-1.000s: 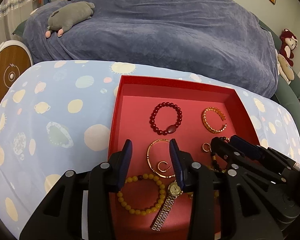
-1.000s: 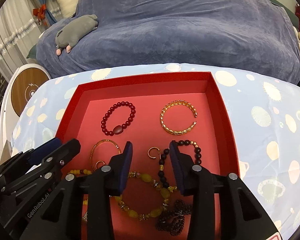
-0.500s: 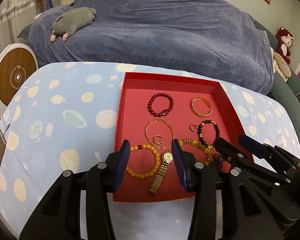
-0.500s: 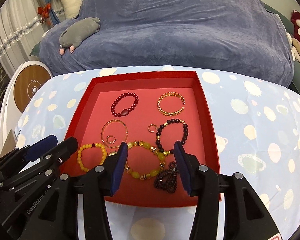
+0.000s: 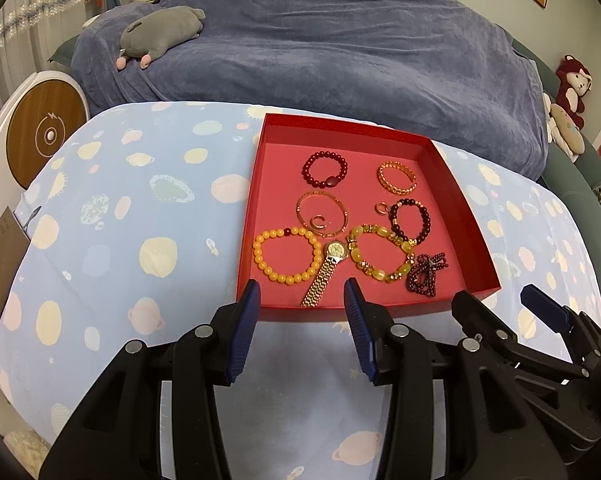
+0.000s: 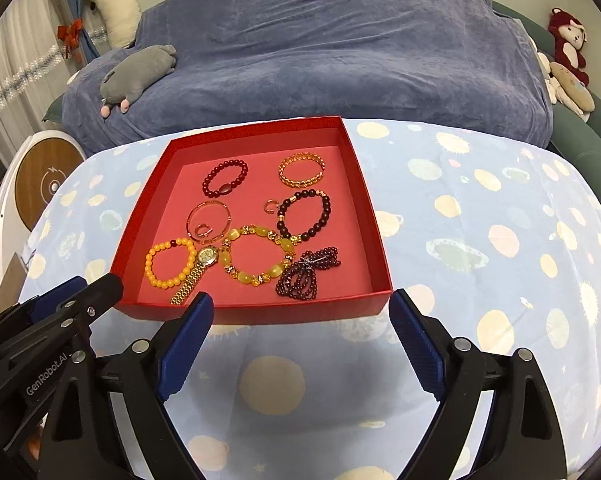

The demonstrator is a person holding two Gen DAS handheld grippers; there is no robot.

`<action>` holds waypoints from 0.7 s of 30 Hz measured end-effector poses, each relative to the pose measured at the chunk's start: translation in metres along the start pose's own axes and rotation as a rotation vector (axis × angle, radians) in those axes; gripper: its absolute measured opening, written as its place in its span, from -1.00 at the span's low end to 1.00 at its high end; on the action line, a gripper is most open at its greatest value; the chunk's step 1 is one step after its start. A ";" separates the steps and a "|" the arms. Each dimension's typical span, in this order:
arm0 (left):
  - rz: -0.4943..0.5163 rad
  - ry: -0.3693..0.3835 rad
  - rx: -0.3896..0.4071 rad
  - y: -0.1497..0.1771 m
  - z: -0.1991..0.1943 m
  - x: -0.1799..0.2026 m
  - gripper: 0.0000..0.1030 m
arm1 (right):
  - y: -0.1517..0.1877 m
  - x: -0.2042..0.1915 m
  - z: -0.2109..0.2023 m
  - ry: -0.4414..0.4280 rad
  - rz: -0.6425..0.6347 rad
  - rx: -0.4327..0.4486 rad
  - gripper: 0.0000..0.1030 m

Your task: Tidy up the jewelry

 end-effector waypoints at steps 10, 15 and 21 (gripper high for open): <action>-0.034 -0.006 -0.025 0.025 0.000 -0.008 -0.19 | 0.034 0.002 0.002 -0.021 -0.027 -0.038 0.86; -0.021 -0.023 -0.037 0.038 0.003 -0.005 -0.15 | 0.047 0.000 0.007 -0.012 -0.034 -0.054 0.87; -0.014 -0.039 -0.039 0.048 0.004 -0.003 -0.03 | 0.057 0.012 0.008 -0.002 0.003 -0.059 0.87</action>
Point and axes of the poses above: each gripper's, at about its wrist camera, not at the fingertips, and z roughly the way its jaws point, x to its right, y to its underside, the point moved 4 cm from there along z, roughly the way its jaws point, and after that the axes turned 14 degrees about -x, right-handed, at the moved point
